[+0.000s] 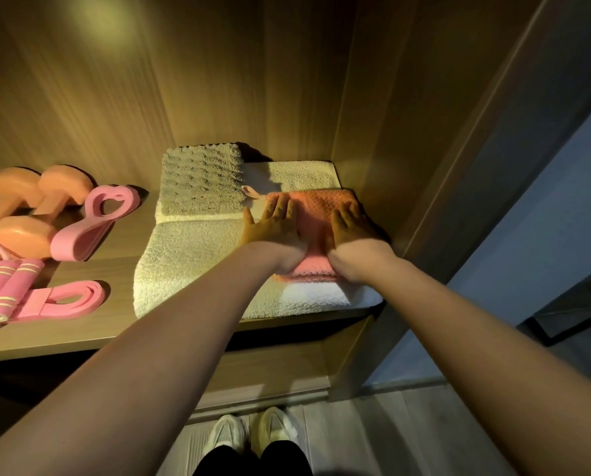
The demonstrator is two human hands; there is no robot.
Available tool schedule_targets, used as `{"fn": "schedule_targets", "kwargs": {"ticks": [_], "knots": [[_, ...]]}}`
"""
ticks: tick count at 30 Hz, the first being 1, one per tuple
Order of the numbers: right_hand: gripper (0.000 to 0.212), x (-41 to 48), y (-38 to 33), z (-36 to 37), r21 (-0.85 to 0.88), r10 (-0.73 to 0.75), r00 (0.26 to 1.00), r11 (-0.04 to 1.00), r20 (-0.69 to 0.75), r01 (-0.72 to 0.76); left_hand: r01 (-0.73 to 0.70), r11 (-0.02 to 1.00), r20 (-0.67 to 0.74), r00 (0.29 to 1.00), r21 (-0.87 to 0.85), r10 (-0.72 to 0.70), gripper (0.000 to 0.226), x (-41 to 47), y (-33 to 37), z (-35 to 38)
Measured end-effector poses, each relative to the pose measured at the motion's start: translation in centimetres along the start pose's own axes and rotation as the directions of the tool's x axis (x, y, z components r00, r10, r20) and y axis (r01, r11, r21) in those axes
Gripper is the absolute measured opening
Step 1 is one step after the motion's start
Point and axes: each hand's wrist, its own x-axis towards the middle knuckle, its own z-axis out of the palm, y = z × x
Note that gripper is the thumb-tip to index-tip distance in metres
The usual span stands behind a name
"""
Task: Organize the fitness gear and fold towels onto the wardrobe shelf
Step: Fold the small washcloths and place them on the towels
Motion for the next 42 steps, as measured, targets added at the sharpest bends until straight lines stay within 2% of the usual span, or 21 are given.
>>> {"fn": "schedule_targets", "kwargs": {"ticks": [5, 12, 15, 17, 20, 25, 28, 30, 33, 35, 36, 37, 38, 40, 42], "knots": [[0.063, -0.3, -0.4, 0.0, -0.018, -0.048, 0.999, 0.999, 0.009, 0.048, -0.078, 0.995, -0.005, 0.997, -0.058, 0.078, 0.068, -2.0, 0.4, 0.4], [0.061, -0.2, 0.1, 0.9, 0.03, -0.02, 0.997, 0.999, 0.068, 0.018, -0.059, 0.998, 0.066, 0.996, -0.034, 0.061, 0.069, -1.9, 0.0, 0.6], [0.052, 1.9, 0.1, -1.0, 0.046, -0.013, 1.0, 0.999, -0.025, 0.014, -0.067, 0.998, -0.046, 0.997, 0.019, 0.067, 0.062, -0.4, 0.3, -1.0], [0.054, 2.9, 0.0, -1.2, 0.044, -0.024, 0.996, 0.999, -0.083, 0.028, -0.056, 0.998, -0.082, 0.995, 0.034, 0.058, 0.061, 0.1, 0.6, -0.9], [0.062, 3.2, -0.2, 0.5, 0.044, 0.004, 1.0, 0.999, -0.013, -0.003, 0.008, 0.998, 0.006, 1.0, -0.066, -0.008, 0.065, 0.4, 0.6, 0.8], [0.064, 3.0, -0.1, 1.3, 0.04, 0.014, 1.0, 0.999, 0.017, -0.014, -0.016, 0.995, 0.005, 1.0, -0.094, 0.017, 0.069, 0.4, 0.0, 1.4], [0.062, 3.1, -0.3, 0.2, 0.089, 0.034, 0.999, 0.995, 0.003, -0.034, -0.052, 0.996, -0.058, 0.997, -0.071, 0.048, 0.066, -0.2, -2.0, 0.5], [0.052, 3.1, -1.3, -1.1, 0.209, 0.018, 0.992, 0.978, -0.121, 0.007, -0.024, 0.999, -0.165, 0.986, -0.039, 0.018, 0.061, -1.0, -4.9, -0.4], [0.045, 3.8, -4.4, -3.3, 0.455, -0.003, 0.964, 0.881, -0.264, 0.127, 0.047, 0.997, -0.34, 0.94, 0.055, -0.026, 0.058, -1.8, -10.1, -1.8], [0.02, 4.9, -7.2, -4.5, 0.604, 0.015, 0.949, 0.774, -0.315, 0.188, 0.078, 0.992, -0.378, 0.925, 0.097, -0.036, 0.063, -1.7, -12.9, -2.3], [0.017, 5.6, -8.5, -5.2, 0.687, 0.041, 0.947, 0.699, -0.32, 0.202, 0.079, 0.99, -0.367, 0.93, 0.113, -0.032, 0.067, -1.4, -14.0, -2.5], [0.028, 6.4, -9.6, -5.7, 0.778, 0.08, 0.954, 0.6, -0.29, 0.187, 0.076, 0.988, -0.345, 0.938, 0.135, -0.025, 0.07, -0.9, -14.8, -2.6], [0.033, 7.2, -10.6, -6.0, 0.883, 0.106, 0.972, 0.449, -0.208, 0.14, 0.072, 0.984, -0.326, 0.945, 0.162, -0.015, 0.071, -0.3, -15.3, -2.6], [0.03, 9.1, -12.2, -6.3, 0.983, 0.121, 0.993, 0.179, 0.006, -0.028, 0.051, 0.975, -0.307, 0.952, 0.215, 0.018, 0.071, 0.9, -16.2, -2.5], [0.027, 10.9, -13.3, -6.1, 0.986, 0.124, 0.981, 0.06, 0.15, -0.158, 0.015, 0.97, -0.288, 0.956, 0.241, 0.057, 0.071, 1.9, -17.0, -2.3]]}}
